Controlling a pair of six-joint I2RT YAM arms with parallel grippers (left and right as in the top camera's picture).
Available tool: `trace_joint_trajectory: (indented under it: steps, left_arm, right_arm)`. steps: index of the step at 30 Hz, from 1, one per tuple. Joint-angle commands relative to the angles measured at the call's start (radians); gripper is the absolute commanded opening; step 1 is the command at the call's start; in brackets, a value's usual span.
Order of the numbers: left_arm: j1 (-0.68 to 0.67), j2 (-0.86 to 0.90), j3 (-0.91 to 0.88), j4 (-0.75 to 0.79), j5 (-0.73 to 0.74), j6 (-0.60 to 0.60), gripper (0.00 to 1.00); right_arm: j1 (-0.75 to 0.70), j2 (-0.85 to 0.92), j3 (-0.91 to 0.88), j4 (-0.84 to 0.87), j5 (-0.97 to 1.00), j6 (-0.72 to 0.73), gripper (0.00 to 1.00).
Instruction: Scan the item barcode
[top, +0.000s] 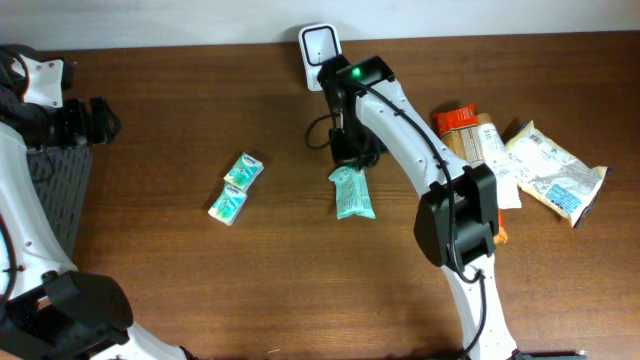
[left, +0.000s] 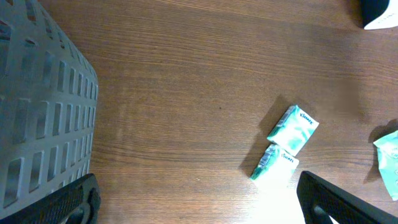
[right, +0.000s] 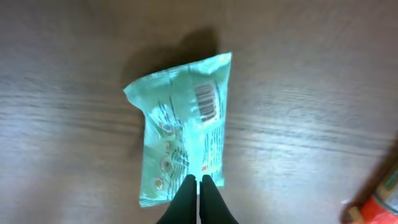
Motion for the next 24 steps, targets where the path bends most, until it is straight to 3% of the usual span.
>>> trace_joint_trajectory:
  steps: [1, 7, 10, 11, 13, 15, 19, 24]
  left_arm:
    - [0.002, 0.007, 0.0, 0.0, 0.0, -0.01, 0.99]
    - [0.002, 0.007, 0.0, 0.0, 0.0, -0.01, 0.99]
    - [0.002, 0.007, 0.0, 0.0, 0.0, -0.01, 0.99]
    - [0.002, 0.007, 0.0, 0.0, 0.0, -0.01, 0.99]
    - [0.002, 0.007, 0.0, 0.0, 0.0, -0.01, 0.99]
    - [0.002, 0.007, 0.0, 0.0, 0.0, -0.01, 0.99]
    - [0.002, 0.007, 0.0, 0.0, 0.0, -0.01, 0.99]
    - [0.002, 0.007, 0.0, 0.0, 0.0, -0.01, 0.99]
  right_arm:
    - [0.011, -0.015, -0.118, 0.039, -0.06, -0.021, 0.04]
    - [0.011, -0.015, -0.363, 0.222, -0.117, -0.021, 0.06]
    - [0.014, -0.011, -0.418, 0.246, -0.121, -0.034, 0.17]
    - [0.014, -0.012, -0.422, 0.247, -0.121, -0.051, 0.27]
    - [0.016, -0.012, -0.414, 0.245, -0.134, -0.116, 0.59]
    - [0.015, -0.012, -0.384, 0.239, -0.164, -0.156, 0.7]
    - [0.015, -0.018, -0.208, 0.152, -0.169, -0.196, 0.72]
    - [0.015, -0.019, 0.134, -0.039, -0.127, -0.202, 0.69]
